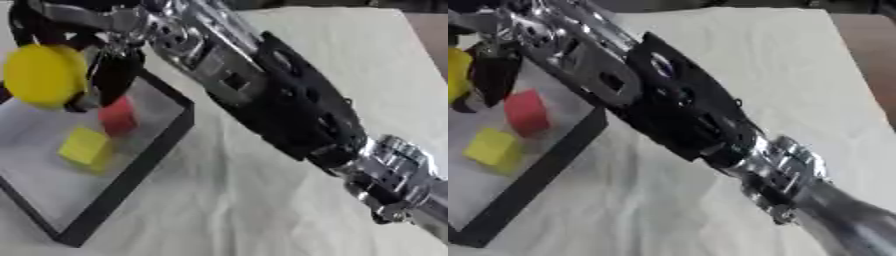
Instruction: Pick up objects on the table and place them in the box.
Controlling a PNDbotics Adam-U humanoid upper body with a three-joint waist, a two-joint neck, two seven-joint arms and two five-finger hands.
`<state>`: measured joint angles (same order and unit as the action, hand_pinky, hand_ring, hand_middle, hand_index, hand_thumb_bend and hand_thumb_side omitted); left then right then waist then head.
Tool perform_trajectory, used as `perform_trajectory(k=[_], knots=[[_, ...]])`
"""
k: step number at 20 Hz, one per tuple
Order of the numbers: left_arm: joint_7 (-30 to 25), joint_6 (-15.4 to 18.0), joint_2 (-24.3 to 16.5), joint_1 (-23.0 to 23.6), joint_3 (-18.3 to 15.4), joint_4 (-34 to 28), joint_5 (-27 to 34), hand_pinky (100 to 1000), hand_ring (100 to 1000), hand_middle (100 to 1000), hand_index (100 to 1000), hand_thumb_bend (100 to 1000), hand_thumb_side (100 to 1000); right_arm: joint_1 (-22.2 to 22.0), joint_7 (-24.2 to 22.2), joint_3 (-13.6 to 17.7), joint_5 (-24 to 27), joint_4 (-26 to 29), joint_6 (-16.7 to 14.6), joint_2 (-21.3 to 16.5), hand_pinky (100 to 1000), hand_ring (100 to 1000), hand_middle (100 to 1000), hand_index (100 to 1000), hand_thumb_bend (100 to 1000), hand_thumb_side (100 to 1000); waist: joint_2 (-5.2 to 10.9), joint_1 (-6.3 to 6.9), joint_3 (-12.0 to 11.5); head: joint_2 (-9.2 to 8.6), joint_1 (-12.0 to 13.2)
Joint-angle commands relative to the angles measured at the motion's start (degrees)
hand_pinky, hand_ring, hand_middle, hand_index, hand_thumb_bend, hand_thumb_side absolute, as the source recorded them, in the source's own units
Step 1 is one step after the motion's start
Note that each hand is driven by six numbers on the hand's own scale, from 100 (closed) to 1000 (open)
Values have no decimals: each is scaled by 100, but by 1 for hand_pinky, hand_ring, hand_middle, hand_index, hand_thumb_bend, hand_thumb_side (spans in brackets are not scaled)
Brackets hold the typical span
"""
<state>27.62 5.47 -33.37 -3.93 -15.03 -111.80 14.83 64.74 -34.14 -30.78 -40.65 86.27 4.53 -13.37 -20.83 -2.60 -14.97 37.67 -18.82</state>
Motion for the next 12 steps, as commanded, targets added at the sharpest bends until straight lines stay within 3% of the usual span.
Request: perform_trajectory(k=[1, 2, 3, 6, 10, 11, 12], knots=[[-37, 11, -219, -56, -40, -108, 15, 796, 870, 825, 897, 617, 710, -13, 180, -4, -329, -320, -132, 176, 811, 659, 517, 652, 470, 100, 139, -3, -31, 10, -44], [-45, 7, -217, -71, -32, -110, 14, 796, 870, 825, 897, 617, 709, -56, 224, -22, -441, -436, -191, 224, 812, 664, 526, 653, 521, 100, 133, -9, -39, 14, -46], [-52, 6, -218, -81, -28, -112, 12, 796, 870, 825, 897, 618, 709, -100, 265, -37, -549, -541, -257, 263, 813, 667, 529, 649, 472, 100, 128, -15, -42, 16, -43], [-52, -1, -203, -74, -33, -114, -11, 796, 870, 824, 897, 619, 709, -227, 395, -49, -798, -788, -420, 303, 819, 697, 560, 679, 488, 107, 117, -31, -33, 24, -4], [-49, -15, -159, -62, -37, -107, -27, 796, 870, 824, 897, 620, 709, -288, 651, 54, -867, -908, -422, 274, 831, 760, 628, 751, 558, 282, 108, -27, -20, -4, 4], [-47, -16, -152, -59, -39, -105, -29, 796, 870, 824, 897, 621, 709, -287, 723, 84, -865, -899, -399, 257, 840, 784, 663, 784, 530, 348, 107, -25, -14, -6, -2], [-46, -17, -148, -56, -40, -104, -30, 796, 870, 824, 897, 621, 709, -282, 785, 107, -853, -877, -379, 239, 841, 788, 668, 789, 596, 335, 106, -23, -8, -8, -7]])
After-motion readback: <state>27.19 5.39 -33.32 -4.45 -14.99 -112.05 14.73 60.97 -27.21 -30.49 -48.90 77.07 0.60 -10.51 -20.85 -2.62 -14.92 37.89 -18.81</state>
